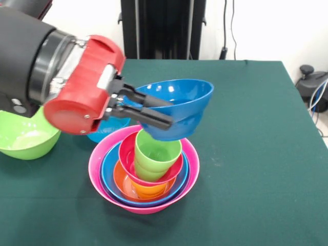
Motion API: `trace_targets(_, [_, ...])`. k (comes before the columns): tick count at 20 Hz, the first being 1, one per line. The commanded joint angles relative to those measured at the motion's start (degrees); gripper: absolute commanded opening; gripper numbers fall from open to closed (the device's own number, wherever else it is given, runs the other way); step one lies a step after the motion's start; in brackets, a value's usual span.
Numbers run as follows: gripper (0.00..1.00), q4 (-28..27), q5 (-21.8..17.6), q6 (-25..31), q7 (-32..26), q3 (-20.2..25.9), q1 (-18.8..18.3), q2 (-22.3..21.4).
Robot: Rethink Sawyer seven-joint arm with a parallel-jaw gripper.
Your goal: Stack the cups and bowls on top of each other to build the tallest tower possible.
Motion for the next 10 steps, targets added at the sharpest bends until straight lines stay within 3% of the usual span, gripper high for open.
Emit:
trace_targets(1, [0.00,-5.67,-1.44,6.59,4.34,-5.72,2.10,2.55])
trace_targets(10, [0.00,-5.34,-2.01,7.31,3.22,-6.47,1.66,3.42])
